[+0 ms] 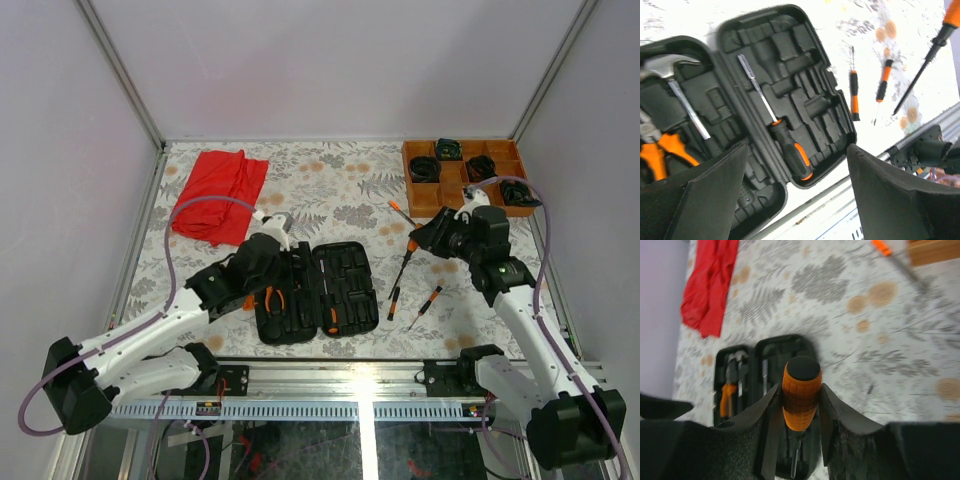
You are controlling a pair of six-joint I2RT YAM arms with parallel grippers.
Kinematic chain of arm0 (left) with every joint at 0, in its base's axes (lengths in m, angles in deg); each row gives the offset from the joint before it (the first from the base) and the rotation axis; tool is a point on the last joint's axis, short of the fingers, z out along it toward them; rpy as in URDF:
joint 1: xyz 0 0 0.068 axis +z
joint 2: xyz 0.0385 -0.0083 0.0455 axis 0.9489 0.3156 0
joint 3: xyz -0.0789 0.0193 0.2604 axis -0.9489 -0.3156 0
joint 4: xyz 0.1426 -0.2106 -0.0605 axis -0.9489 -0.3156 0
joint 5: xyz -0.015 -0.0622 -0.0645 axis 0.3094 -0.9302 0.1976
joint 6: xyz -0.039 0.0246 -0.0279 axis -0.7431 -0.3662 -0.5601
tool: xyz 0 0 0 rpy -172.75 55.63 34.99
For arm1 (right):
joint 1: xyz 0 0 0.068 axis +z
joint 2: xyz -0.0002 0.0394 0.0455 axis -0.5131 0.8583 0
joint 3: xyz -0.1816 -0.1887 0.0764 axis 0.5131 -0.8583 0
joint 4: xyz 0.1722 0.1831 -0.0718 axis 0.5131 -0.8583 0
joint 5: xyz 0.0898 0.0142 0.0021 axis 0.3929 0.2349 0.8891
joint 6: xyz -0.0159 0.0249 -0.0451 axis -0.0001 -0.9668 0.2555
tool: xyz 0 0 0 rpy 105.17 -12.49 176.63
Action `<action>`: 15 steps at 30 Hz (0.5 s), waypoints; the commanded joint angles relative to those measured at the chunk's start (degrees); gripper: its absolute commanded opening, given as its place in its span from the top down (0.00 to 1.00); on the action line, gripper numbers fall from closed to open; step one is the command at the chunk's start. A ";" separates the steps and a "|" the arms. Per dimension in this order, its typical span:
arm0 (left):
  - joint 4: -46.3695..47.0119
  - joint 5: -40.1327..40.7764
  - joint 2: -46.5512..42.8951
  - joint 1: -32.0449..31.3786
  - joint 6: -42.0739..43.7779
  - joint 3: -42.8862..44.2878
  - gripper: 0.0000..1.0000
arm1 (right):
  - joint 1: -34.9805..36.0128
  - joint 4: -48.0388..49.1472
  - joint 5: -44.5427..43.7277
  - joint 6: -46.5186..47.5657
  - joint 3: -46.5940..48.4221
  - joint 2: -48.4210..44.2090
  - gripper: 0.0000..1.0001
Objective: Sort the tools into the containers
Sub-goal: Pick up the screwdriver from the center of the board.
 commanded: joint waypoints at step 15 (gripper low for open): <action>25.54 -12.77 8.28 -7.69 -3.61 -2.94 0.26 | 17.79 14.67 5.85 -16.96 -0.37 3.56 0.97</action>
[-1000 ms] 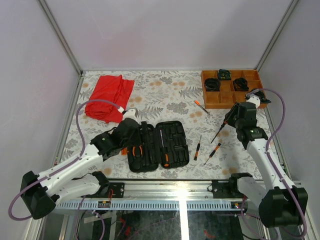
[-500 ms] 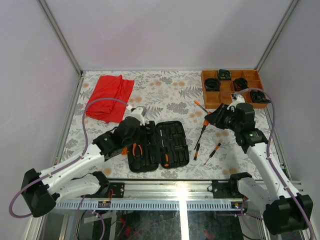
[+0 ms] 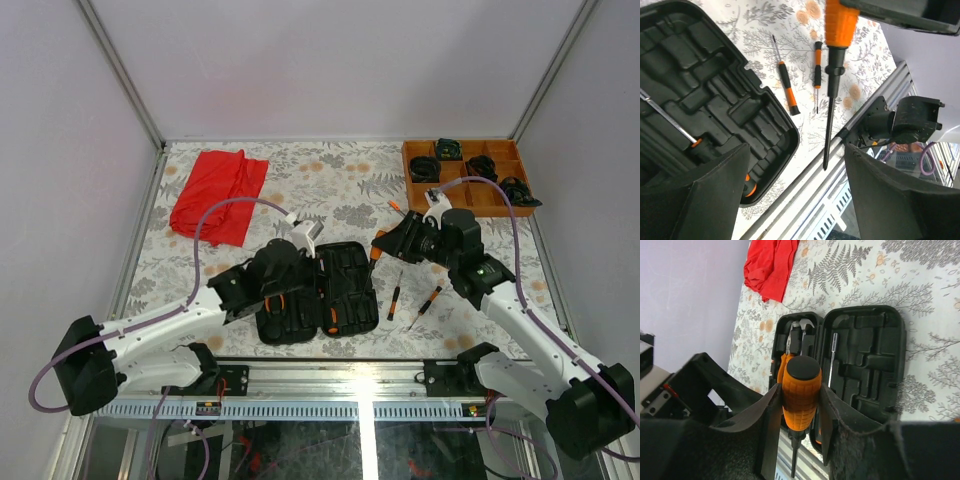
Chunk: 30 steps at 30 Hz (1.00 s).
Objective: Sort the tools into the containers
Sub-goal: Pick up the screwdriver from the center of the board.
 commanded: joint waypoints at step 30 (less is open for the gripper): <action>-0.46 0.52 6.36 -5.66 4.81 4.68 1.00 | 1.49 10.20 5.19 -3.99 -2.32 -3.11 0.63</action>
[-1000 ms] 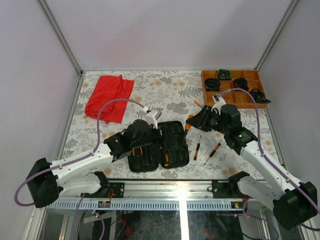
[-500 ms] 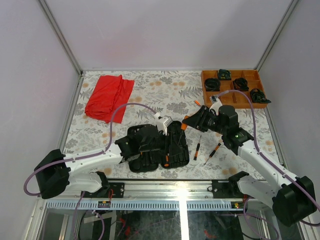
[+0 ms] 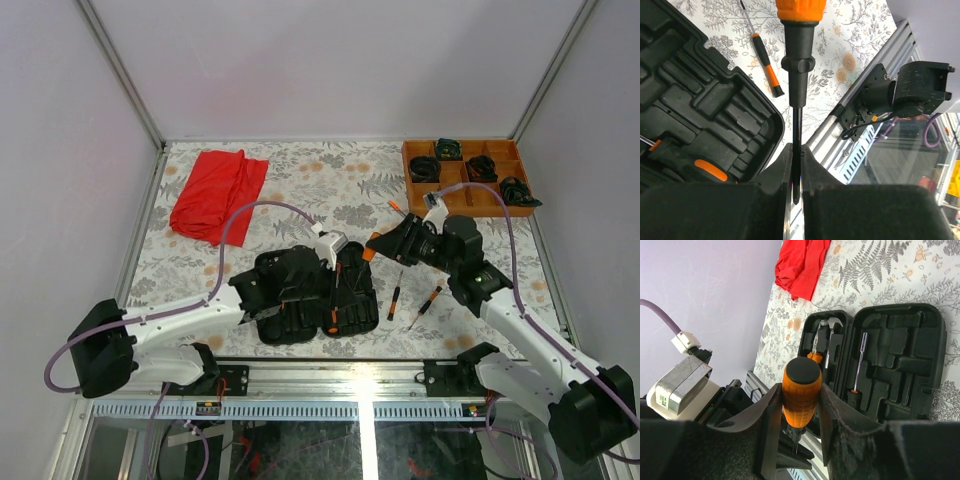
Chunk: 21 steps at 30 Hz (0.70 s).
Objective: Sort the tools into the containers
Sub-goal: Pick up the screwdriver from the center of the board.
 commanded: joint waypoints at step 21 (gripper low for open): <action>-11.86 23.34 -10.57 -0.36 28.67 6.89 1.00 | 0.49 -21.34 -10.26 21.19 8.96 -15.53 0.32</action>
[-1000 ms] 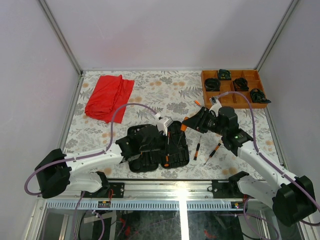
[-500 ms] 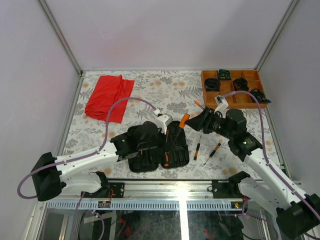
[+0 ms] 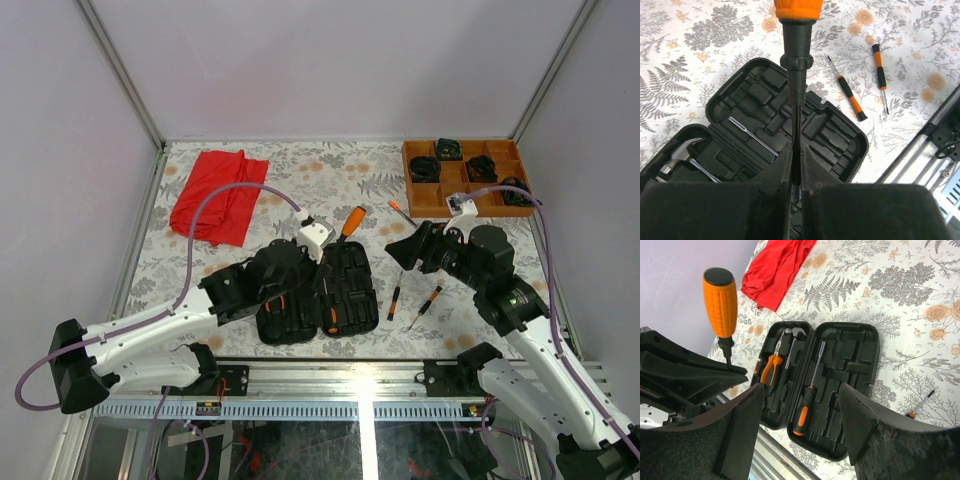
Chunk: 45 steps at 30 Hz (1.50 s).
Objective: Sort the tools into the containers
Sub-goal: Pick up the screwdriver from the center of the board.
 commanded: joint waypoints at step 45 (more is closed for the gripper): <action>17.88 -11.72 -3.18 0.63 -32.77 -9.89 1.00 | 12.02 50.09 -2.76 -15.44 -6.67 20.64 0.57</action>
